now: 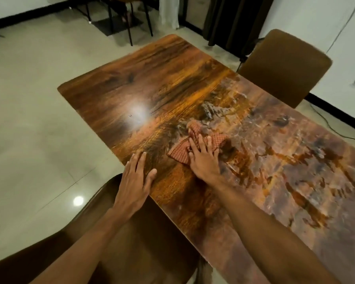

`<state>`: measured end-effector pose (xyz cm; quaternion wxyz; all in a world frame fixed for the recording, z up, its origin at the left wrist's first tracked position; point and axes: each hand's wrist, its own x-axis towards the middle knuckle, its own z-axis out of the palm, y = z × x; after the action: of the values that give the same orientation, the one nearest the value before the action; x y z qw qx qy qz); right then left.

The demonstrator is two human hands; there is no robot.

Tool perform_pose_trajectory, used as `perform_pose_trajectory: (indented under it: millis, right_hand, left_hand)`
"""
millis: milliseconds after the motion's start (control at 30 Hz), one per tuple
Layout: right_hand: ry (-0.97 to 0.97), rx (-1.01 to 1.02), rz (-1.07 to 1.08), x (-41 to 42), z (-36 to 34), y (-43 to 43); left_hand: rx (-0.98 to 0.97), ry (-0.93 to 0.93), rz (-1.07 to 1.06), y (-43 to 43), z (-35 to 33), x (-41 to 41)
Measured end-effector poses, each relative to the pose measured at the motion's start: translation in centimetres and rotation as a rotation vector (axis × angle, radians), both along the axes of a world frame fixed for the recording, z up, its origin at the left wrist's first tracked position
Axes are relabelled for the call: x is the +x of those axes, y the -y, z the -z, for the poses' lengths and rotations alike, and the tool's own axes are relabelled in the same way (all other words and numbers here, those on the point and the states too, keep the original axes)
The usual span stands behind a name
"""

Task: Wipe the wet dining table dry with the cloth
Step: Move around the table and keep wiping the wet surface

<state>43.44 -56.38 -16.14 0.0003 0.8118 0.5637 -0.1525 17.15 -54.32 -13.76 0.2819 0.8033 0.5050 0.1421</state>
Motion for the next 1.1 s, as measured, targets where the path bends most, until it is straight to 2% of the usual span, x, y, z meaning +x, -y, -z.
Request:
perform_pose_trajectory:
  millis: [67, 133, 200, 267, 367, 467, 533, 633, 700, 967, 1100]
  right_hand:
    - [-0.02, 0.065, -0.149, -2.0, 0.6, -2.6]
    - [-0.016, 0.107, -0.438, -4.9, 1.7, -3.6]
    - [0.0, 0.123, -0.623, -3.8, 2.0, -4.5]
    - [0.028, 0.14, -0.57, 0.9, 2.3, -5.6]
    - [0.031, 0.102, -0.304, 9.5, 2.0, -6.4]
    - [-0.016, 0.053, -0.195, 10.0, 1.4, -6.9]
    - [-0.012, 0.063, -0.334, 5.6, 1.3, -6.5]
    - [-0.009, 0.101, -0.712, -0.8, 1.1, -4.1]
    - [0.012, 0.099, -0.887, -2.0, 1.1, -2.2]
    - [-0.024, 0.072, -1.057, 0.1, 0.9, 14.5]
    - [0.012, 0.044, -1.05, -1.5, 1.0, 12.2]
  left_hand:
    - [0.003, -0.004, -0.084, -0.2, 0.5, 1.5]
    - [-0.007, -0.02, -0.151, -0.2, 0.8, 3.1]
    - [0.004, -0.044, -0.202, 0.0, 0.9, 4.7]
    - [-0.003, -0.054, -0.231, 0.3, 0.7, 5.9]
    - [0.014, -0.055, -0.252, 1.3, 0.0, 7.1]
    - [0.001, -0.05, -0.271, 2.2, -0.5, 7.6]
    - [-0.008, -0.061, -0.287, 3.3, -0.6, 7.6]
    - [-0.002, -0.076, -0.321, 5.0, -0.6, 7.2]
    - [-0.002, -0.07, -0.351, 6.5, -0.6, 6.6]
    - [-0.073, -0.042, -0.543, 15.7, -0.6, 2.3]
    - [-0.038, -0.04, -0.554, 19.2, -0.3, 1.8]
